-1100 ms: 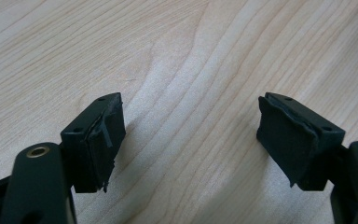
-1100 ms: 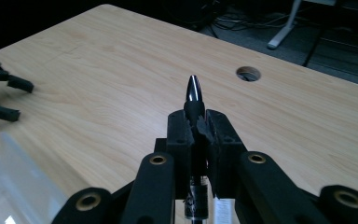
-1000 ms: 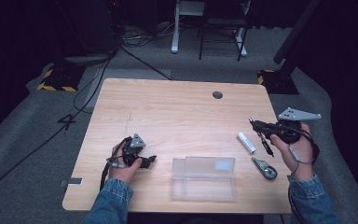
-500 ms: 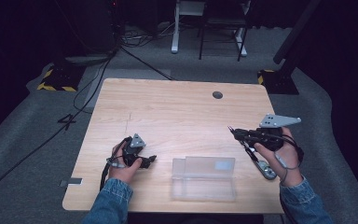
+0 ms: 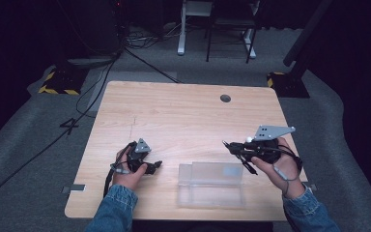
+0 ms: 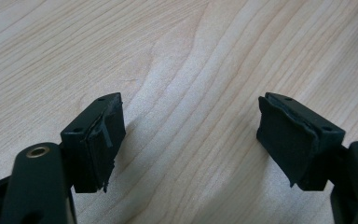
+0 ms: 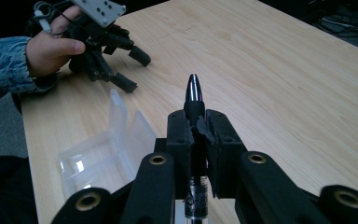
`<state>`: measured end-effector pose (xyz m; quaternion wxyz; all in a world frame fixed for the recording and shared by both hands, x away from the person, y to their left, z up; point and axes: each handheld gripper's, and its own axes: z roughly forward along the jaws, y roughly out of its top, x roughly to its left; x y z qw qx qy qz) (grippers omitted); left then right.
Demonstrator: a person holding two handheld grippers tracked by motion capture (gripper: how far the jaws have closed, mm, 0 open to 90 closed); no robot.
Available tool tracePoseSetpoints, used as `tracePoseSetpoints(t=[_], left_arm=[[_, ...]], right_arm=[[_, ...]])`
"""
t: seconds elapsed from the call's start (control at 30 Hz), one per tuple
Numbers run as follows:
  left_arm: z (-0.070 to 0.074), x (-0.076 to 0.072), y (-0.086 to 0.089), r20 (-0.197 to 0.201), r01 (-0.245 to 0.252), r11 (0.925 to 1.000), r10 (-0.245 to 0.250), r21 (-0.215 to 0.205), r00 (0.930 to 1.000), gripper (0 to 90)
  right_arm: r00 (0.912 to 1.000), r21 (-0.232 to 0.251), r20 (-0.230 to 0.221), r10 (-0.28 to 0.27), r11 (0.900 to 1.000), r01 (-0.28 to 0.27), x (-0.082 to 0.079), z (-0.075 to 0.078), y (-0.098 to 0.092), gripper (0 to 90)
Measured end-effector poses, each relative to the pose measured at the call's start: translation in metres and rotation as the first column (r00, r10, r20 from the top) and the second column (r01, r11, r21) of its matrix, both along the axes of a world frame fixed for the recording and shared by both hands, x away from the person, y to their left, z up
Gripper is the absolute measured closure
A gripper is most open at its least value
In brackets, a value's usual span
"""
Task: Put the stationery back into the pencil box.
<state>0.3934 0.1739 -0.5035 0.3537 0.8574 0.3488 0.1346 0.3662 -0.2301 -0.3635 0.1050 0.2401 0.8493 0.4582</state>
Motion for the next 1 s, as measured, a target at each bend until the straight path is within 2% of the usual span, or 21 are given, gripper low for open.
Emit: tracePoseSetpoints(t=[0.43, 0.67, 0.83, 1.0], left_arm=[[0.0, 0.0, 0.0, 0.0, 0.001, 1.0, -0.001, 0.001, 1.0, 23.3], [0.0, 0.0, 0.0, 0.0, 0.001, 1.0, -0.001, 0.0, 1.0, 23.3], [0.0, 0.0, 0.0, 0.0, 0.001, 1.0, -0.001, 0.0, 1.0, 23.3], [0.0, 0.0, 0.0, -0.001, -0.002, 1.0, 0.002, -0.001, 1.0, 23.1]], right_arm=[[0.9959, -0.012, -0.021, 0.088, 0.996, -0.088, -0.005, -0.011, 0.021, 80.8], [0.992, -0.044, -0.053, 0.114, 0.992, -0.117, -0.006, -0.023, 0.032, 80.8], [0.9859, -0.073, -0.074, 0.15, 0.985, -0.155, -0.008, -0.032, 0.042, 80.8], [0.973, -0.096, -0.086, 0.214, 0.97, -0.222, -0.008, -0.046, 0.053, 80.8]])
